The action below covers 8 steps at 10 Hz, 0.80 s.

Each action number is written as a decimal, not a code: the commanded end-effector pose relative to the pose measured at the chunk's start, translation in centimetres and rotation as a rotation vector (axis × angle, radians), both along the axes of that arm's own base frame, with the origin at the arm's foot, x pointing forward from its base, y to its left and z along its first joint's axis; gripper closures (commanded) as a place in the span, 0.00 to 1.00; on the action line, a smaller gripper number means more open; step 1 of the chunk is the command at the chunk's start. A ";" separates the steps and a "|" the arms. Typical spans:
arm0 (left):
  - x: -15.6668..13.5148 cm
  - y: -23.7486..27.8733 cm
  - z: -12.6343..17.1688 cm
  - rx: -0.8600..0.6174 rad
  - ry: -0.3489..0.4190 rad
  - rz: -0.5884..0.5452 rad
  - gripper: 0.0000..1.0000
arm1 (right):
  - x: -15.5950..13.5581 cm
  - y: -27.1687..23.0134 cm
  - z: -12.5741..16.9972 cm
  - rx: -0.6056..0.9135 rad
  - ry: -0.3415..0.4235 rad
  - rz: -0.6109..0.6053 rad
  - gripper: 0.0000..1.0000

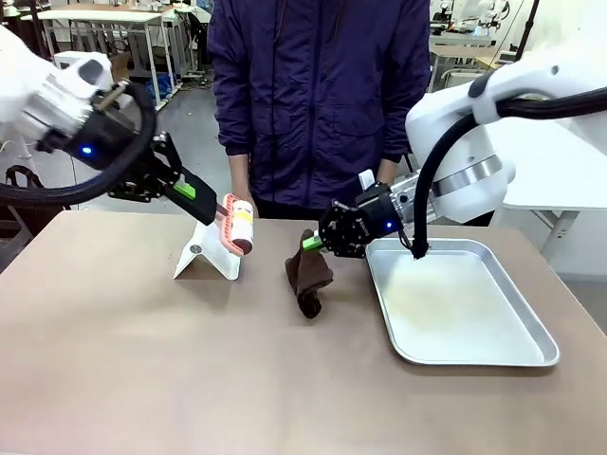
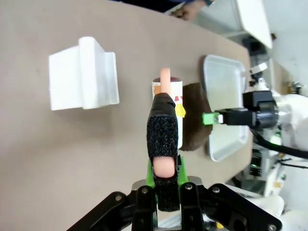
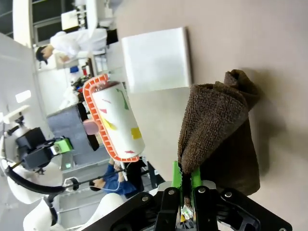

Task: Clean the surface of the table.
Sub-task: Return the Lint Roller and towel to their original positions.

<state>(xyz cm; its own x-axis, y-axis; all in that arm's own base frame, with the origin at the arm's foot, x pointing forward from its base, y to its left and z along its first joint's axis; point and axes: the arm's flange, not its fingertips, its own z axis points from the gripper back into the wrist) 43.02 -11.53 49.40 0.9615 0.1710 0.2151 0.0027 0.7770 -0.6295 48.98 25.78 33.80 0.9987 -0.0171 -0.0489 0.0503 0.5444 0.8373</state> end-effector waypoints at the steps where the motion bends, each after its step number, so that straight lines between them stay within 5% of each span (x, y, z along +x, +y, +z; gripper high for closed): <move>1: 2.1 -1.0 -0.5 0.071 0.025 0.034 0.81 | 0.9 0.4 -0.3 -0.060 0.019 -0.029 0.93; 6: 4.8 -2.1 -2.6 0.120 0.057 0.012 0.81 | 2.0 -1.8 -2.2 -0.337 -0.048 0.006 0.93; 8: 5.8 -1.8 -2.4 0.092 0.037 -0.010 0.81 | 1.9 -1.7 -2.8 -0.284 -0.009 0.073 0.93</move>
<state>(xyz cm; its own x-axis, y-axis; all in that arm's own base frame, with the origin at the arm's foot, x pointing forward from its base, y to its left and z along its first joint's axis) 48.21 -13.44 46.18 0.9700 0.1522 0.1894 -0.0266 0.8414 -0.5398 50.53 23.45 30.81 0.9996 0.0272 0.0018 -0.0221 0.7693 0.6385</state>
